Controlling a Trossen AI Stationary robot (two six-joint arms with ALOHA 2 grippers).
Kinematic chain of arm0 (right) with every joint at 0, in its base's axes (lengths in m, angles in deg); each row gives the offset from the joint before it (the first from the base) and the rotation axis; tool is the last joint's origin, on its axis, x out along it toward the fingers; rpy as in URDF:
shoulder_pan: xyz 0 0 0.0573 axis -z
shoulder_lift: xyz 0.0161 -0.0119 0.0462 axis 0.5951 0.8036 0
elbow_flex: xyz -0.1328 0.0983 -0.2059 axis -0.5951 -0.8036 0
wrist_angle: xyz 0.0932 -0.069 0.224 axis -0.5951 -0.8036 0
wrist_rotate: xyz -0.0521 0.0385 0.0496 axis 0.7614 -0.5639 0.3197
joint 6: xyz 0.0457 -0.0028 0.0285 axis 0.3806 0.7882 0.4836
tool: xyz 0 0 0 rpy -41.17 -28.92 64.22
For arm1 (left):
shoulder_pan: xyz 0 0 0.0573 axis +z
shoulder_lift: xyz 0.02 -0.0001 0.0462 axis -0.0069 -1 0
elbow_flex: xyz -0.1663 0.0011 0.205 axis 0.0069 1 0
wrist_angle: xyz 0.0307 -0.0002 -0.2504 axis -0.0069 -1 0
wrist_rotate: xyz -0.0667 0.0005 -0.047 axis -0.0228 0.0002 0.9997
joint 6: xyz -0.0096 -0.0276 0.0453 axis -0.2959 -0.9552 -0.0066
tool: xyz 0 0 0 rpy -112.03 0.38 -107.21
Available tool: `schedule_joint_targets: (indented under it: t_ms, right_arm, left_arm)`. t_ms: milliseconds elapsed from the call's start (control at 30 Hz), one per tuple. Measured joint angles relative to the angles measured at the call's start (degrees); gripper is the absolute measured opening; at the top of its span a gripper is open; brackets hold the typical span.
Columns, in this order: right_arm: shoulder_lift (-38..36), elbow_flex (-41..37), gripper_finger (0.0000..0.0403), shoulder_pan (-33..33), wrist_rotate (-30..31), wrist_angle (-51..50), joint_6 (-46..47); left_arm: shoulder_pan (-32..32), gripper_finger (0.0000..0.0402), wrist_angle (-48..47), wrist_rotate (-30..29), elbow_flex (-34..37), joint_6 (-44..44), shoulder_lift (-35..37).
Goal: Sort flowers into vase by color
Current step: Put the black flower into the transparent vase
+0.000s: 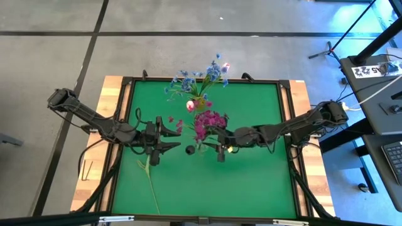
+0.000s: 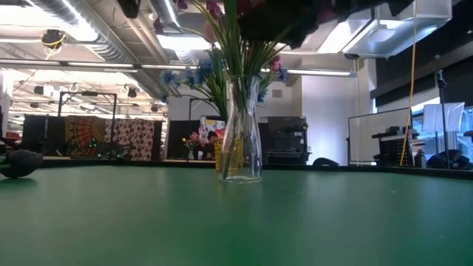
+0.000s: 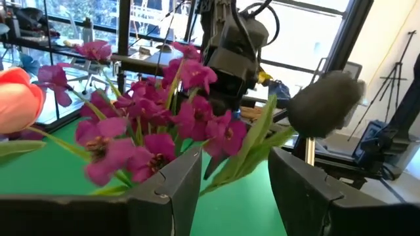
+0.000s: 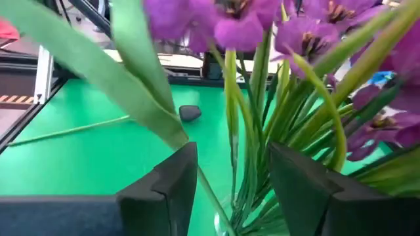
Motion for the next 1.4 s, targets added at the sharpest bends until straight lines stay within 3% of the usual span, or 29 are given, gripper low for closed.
schedule_joint_targets:
  t_ms: [433, 733, 867, 1067, 1200, 1400]
  right_arm:
    - [-6.72, 0.03, 0.0191, -0.04, -1.25, 0.11, 0.34]
    - [-12.33, 0.03, 0.0191, -0.05, -8.96, -2.27, 4.80]
    - [-15.29, -0.04, 0.0191, -1.48, -10.51, -4.12, 5.34]
    - [-20.07, -0.04, 0.0191, -5.37, -9.18, -7.42, 2.92]
    - [-22.22, -0.04, 0.0191, -8.32, -4.41, -9.17, 0.85]
    - [-24.00, -0.04, 0.0191, -12.70, 6.14, -12.95, -2.59]
  left_arm:
    - [-0.02, 0.0170, -0.41, 0.00, 0.00, -1.63, 0.00]
    - [-0.02, 0.0167, -4.98, 0.00, -0.02, -8.39, 1.30]
    - [0.08, 0.0160, -15.18, -0.02, -1.95, -13.08, 2.42]
    - [1.38, 0.0156, -41.55, -0.56, -12.96, -25.33, 2.14]
    - [1.03, 0.0156, -51.44, 0.73, -16.24, -34.63, 1.17]
    - [-0.82, 0.0156, -64.48, 8.79, -16.33, -53.77, -1.18]
